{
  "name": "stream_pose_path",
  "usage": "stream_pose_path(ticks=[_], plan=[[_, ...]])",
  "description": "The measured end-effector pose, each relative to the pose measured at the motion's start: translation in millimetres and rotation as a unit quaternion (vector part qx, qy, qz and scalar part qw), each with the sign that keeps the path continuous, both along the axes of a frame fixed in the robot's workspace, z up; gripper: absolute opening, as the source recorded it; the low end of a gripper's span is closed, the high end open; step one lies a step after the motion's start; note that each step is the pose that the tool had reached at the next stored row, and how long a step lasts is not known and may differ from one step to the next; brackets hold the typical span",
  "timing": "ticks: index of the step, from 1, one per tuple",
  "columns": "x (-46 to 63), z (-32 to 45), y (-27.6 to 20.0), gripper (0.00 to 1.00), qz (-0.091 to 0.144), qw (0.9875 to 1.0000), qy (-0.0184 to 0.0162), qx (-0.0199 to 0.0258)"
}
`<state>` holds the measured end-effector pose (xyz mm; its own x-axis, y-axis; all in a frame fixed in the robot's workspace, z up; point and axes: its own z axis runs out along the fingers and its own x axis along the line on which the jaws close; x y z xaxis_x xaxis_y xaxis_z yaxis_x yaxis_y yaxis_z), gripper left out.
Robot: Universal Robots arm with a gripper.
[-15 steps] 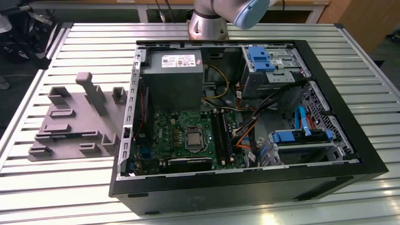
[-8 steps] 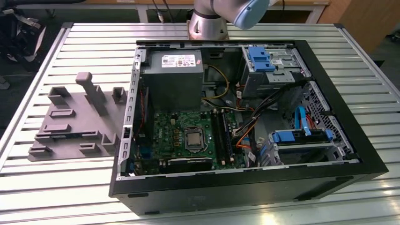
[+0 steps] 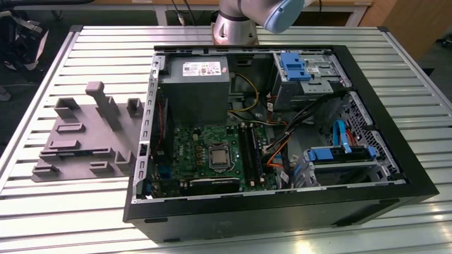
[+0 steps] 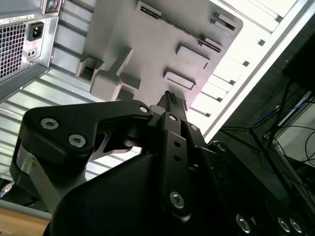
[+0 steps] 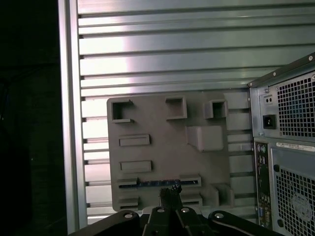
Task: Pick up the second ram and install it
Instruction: 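Reach for the second ram, then pick up the second ram and move it above second insertion slot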
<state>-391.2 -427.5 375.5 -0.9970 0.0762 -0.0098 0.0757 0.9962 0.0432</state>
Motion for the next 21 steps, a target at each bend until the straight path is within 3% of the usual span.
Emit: stream_pose_path(ticks=[11,16,21], plan=[[-0.3,0.0,0.0,0.11,0.003,1.0000,0.0000,0.0000],[-0.7,-0.1,-0.2,0.11,0.033,0.9995,0.0000,0.0000],[-0.9,-0.4,-0.2,0.11,0.073,0.9973,0.0000,0.0000]])
